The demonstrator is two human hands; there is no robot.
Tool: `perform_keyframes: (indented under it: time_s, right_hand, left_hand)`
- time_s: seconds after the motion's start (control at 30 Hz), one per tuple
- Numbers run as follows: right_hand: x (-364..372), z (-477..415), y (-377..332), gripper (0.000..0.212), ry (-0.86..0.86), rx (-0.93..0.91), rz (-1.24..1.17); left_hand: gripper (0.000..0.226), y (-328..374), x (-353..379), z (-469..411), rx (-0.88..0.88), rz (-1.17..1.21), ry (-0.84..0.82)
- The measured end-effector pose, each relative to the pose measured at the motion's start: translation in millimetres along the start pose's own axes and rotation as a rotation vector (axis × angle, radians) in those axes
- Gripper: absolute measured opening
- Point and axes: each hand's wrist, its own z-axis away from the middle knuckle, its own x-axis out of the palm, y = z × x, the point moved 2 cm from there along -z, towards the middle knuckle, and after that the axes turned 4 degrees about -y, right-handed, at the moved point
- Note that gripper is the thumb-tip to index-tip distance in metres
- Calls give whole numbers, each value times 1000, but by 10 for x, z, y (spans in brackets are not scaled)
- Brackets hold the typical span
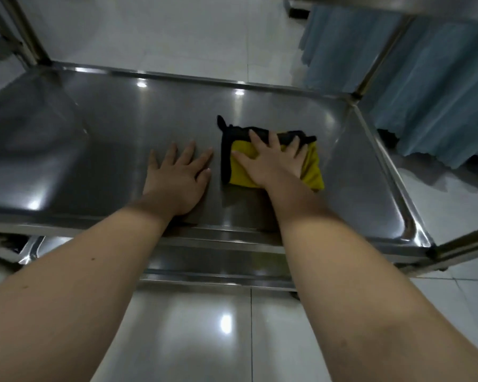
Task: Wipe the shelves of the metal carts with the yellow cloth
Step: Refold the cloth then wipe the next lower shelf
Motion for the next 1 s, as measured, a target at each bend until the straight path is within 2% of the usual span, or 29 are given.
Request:
perform_keyframes:
  time_s: [0.07,0.2,0.4,0.53,0.63,0.73,0.87,0.93,1.0]
  right_hand:
    - [-61,-231,27,81,-1,-29,-9]
    - [-194,-591,400,85,10,75,-40]
    - [-208,-631,498,83,18,32,-25]
    - [-169,-320,375,81,-27,-33,-30]
    - [15,271,361,79,0,-160,42]
    - [60,632,792,76,42,-225,81]
    - [-102,583,1566,78,-27,97,9]
    - [-76,552,1513,78,7,225,-18]
    - [2,536,1037,77,24,209,-27]
  left_hand:
    - [52,-13,-15,-10,-2,22,-22]
    - [51,-9,-29,-20,-8,26,-27]
    - [52,55,4,-55,-33,4,-25]
    - [53,62,13,-77,-39,-2,-31]
    - [53,54,6,-67,-35,-10,-30]
    - [54,42,2,-63,-25,-9,-35]
    - [53,61,-15,-83,-11,5,-33]
    - [53,77,-6,-88,-13,1,-23]
    - [53,83,7,-83,-14,-11,-15]
